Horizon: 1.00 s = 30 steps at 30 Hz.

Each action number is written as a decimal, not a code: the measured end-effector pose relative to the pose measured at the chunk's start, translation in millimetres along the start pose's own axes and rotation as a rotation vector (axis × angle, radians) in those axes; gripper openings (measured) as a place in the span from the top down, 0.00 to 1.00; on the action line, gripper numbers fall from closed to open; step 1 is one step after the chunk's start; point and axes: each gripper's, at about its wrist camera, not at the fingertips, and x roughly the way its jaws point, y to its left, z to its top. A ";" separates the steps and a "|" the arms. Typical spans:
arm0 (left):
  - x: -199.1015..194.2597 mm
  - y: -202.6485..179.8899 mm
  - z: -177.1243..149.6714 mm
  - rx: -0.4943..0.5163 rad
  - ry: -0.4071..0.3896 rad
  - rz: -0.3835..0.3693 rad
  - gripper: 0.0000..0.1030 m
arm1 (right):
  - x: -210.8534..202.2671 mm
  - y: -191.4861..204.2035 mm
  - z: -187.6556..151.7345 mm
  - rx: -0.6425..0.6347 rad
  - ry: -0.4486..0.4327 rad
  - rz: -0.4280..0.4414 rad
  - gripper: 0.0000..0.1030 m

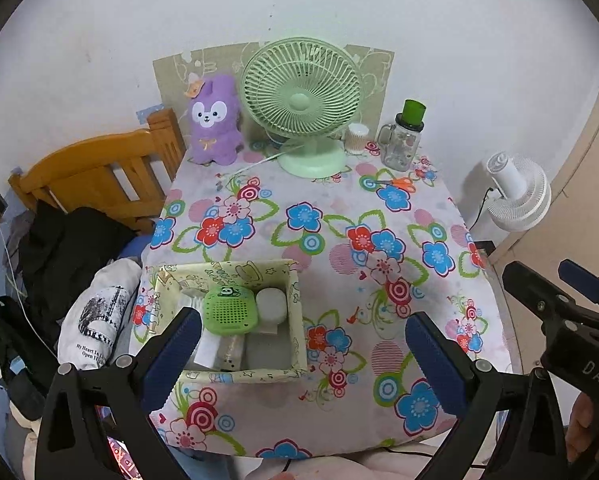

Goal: Organize rigid objects

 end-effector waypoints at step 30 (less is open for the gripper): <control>-11.1 -11.4 -6.6 0.001 -0.058 0.062 0.00 | -15.5 -13.4 -14.8 -0.028 -0.052 0.019 0.05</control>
